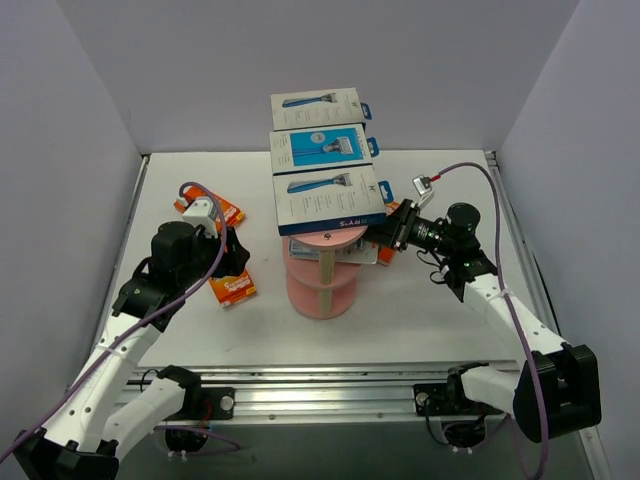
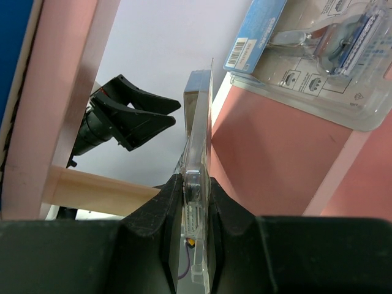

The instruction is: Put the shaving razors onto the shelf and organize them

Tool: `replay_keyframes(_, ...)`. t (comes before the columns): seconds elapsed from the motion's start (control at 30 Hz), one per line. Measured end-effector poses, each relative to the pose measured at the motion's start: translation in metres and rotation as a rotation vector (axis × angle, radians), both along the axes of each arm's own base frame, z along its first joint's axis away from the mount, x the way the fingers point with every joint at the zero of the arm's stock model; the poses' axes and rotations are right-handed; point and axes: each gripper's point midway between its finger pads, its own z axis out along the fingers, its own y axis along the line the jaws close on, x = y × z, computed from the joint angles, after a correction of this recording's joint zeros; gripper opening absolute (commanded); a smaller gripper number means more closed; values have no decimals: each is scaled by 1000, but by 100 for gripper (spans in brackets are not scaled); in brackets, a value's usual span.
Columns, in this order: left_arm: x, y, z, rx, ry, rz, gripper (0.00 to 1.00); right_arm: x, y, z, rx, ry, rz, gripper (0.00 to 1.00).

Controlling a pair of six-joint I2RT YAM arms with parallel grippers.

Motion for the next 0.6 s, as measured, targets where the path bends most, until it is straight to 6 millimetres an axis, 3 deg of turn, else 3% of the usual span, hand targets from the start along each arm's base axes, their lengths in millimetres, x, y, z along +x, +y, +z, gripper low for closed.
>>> replay_keyframes(0.6,0,0,0,0,0,0,71,12,10,-13,-1,29,47,0)
